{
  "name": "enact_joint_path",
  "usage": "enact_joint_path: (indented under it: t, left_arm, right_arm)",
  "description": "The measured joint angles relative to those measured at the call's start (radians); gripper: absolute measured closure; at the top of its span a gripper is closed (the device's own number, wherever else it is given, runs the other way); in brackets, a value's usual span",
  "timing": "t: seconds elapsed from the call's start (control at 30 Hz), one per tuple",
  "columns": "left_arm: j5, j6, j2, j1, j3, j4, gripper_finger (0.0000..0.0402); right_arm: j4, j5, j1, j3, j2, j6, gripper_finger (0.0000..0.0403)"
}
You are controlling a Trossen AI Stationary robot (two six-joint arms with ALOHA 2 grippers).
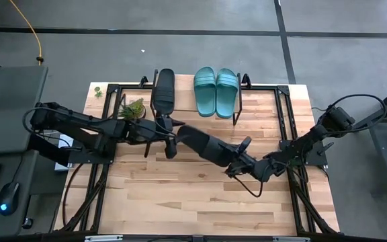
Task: Pick and place slides into the shelf
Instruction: Put the black slide on the shelf
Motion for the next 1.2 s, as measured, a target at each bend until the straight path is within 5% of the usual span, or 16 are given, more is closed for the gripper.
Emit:
enact_joint_path:
  t: [0.33, 0.73, 1.2]
  left_arm:
    - [-0.184, 0.101, -0.09, -0.138, 0.001, 0.013, 0.02]
    - [-0.401, 0.217, -0.108, -0.238, 0.0, 0.018, 0.0217]
    - [-0.428, 0.229, -0.134, -0.264, 0.0, 0.012, 0.0218]
  right_arm:
    - [0.017, 0.148, -0.037, 0.109, 0.0, 0.012, 0.0403]
    - [-0.317, 0.157, -0.183, 0.266, 0.001, 0.368, 0.0403]
    - [-0.318, 0.159, -0.342, 0.384, 0.151, 0.436, 0.0403]
